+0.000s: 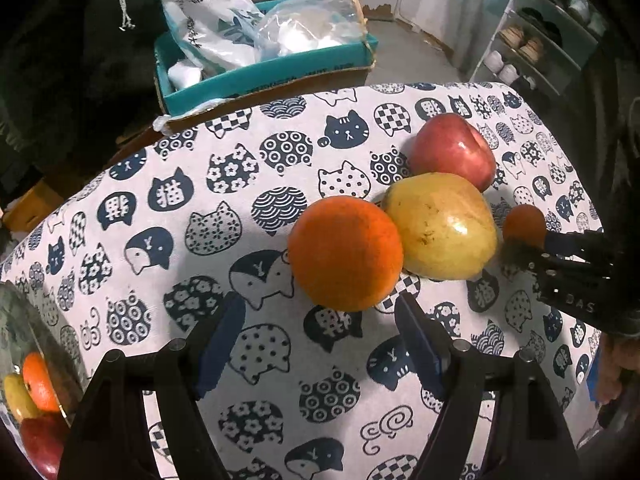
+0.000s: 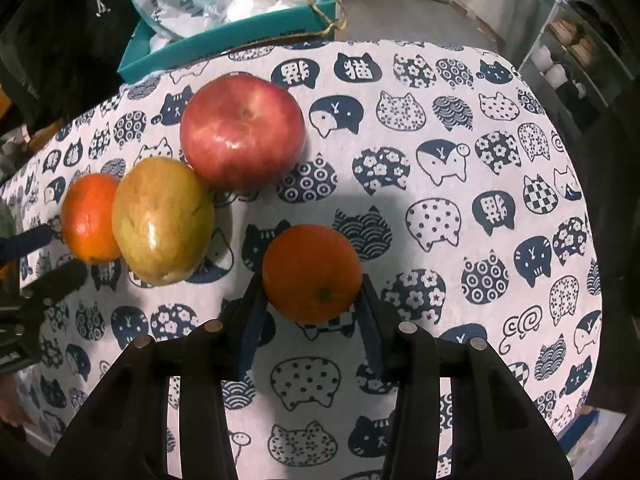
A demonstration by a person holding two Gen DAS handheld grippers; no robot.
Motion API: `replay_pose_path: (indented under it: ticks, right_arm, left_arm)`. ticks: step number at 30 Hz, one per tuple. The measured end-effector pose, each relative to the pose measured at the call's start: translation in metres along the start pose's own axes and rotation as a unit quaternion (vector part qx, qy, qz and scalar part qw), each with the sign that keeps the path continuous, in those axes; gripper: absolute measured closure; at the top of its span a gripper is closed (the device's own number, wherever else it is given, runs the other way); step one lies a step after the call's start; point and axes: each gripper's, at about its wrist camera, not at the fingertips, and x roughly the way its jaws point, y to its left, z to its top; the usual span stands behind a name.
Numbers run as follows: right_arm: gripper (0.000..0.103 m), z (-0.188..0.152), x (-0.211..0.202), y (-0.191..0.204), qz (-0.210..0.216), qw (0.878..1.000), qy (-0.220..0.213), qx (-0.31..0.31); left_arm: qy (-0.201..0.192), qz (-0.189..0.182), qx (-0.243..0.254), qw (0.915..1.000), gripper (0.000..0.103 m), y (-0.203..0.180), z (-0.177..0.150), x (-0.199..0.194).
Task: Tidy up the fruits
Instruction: 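Close right tool on a small orange while left tool grasps the large orange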
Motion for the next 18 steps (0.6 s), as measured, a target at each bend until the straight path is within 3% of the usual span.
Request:
replay_pose_path:
  ticks: [15, 18]
  right_arm:
    - [0.060, 0.011, 0.002, 0.003, 0.007, 1.000, -0.006, 0.006]
    - [0.060, 0.013, 0.002, 0.003, 0.008, 1.000, -0.008, 0.007]
  left_arm:
    - [0.011, -0.019, -0.006, 0.9997, 0.024, -0.006, 0.012, 0.027]
    - [0.010, -0.023, -0.002, 0.9997, 0.035, -0.009, 0.012, 0.028]
